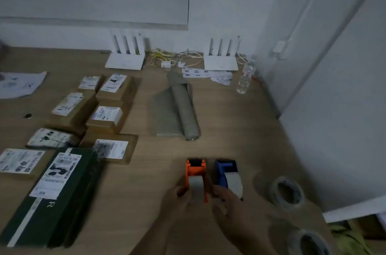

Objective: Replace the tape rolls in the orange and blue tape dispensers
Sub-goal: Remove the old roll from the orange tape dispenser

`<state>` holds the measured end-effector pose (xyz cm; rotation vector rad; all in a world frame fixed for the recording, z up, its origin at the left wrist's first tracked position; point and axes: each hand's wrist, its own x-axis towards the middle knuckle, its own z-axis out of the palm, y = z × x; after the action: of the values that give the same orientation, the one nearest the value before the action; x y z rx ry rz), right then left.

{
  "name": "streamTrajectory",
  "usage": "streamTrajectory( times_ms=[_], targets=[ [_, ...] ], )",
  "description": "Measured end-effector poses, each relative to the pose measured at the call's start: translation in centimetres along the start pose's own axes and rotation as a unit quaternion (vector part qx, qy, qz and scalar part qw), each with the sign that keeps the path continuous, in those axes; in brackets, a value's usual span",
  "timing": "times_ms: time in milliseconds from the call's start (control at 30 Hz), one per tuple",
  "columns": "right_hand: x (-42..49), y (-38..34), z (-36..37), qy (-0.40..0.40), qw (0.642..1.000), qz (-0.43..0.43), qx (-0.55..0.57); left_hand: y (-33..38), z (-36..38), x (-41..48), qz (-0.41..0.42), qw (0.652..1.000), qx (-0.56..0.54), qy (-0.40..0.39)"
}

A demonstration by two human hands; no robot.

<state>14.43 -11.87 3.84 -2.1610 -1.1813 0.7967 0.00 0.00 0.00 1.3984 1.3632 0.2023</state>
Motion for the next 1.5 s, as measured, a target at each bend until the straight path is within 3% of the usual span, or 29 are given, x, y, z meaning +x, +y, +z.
streamTrajectory(
  times_ms=[267,633,933,1100,1267,1500],
  targets=[
    [0.1,1.6,-0.7,-0.091,0.995,-0.026,-0.034,-0.7,1.9,0.8,-0.013,0.994,-0.085,0.061],
    [0.7,1.0,-2.0,-0.102,0.993,-0.051,-0.040,-0.3,1.8,0.9,0.034,0.991,-0.101,0.083],
    [1.5,0.2,-1.5,-0.103,0.995,-0.009,-0.008,2.6,0.0,-0.5,0.062,0.987,-0.118,0.085],
    [2.6,-0.9,-0.9,-0.068,0.990,0.076,0.093,5.0,-0.6,-2.5,0.106,0.980,-0.148,0.076],
    [3.3,-2.5,-2.3,-0.082,0.947,0.165,0.262,7.7,-1.1,-4.0,0.156,0.970,-0.174,0.059],
    [3.7,-4.2,-3.3,-0.072,0.922,0.155,0.348,9.9,-1.6,-5.9,0.215,0.951,-0.217,0.049]
  ],
)
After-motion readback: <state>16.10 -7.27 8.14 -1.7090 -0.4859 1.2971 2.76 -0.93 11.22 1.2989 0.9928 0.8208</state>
